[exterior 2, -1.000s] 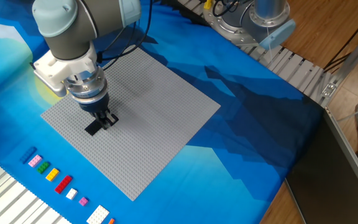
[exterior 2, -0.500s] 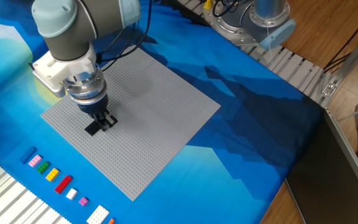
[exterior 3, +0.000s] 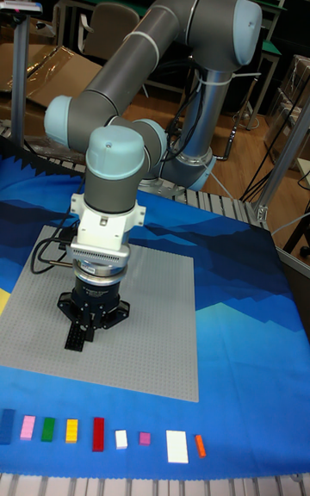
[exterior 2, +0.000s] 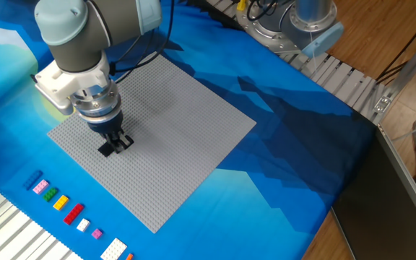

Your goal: Stack small Lego blocks one on top of the other

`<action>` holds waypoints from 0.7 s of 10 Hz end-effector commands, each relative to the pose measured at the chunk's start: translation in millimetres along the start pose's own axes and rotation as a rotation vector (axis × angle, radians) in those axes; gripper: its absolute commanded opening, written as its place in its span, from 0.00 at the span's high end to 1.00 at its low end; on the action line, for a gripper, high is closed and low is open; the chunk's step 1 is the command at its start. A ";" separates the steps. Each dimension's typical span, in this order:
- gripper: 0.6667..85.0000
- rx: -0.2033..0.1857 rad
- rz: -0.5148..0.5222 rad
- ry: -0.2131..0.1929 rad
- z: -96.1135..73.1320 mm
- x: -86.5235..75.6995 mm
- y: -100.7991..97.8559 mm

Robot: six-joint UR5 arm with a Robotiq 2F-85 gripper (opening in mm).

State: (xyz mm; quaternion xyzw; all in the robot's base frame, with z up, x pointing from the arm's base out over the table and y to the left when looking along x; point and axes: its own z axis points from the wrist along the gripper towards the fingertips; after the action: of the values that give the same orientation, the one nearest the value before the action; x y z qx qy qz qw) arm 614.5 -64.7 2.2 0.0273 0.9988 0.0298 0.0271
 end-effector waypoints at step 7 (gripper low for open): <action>1.00 -0.005 0.018 0.004 -3.5 -5.3 3.5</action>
State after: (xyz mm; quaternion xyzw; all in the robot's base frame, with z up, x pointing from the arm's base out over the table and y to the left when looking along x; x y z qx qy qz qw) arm 618.0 -63.3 3.3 0.0299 0.9988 0.0295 0.0261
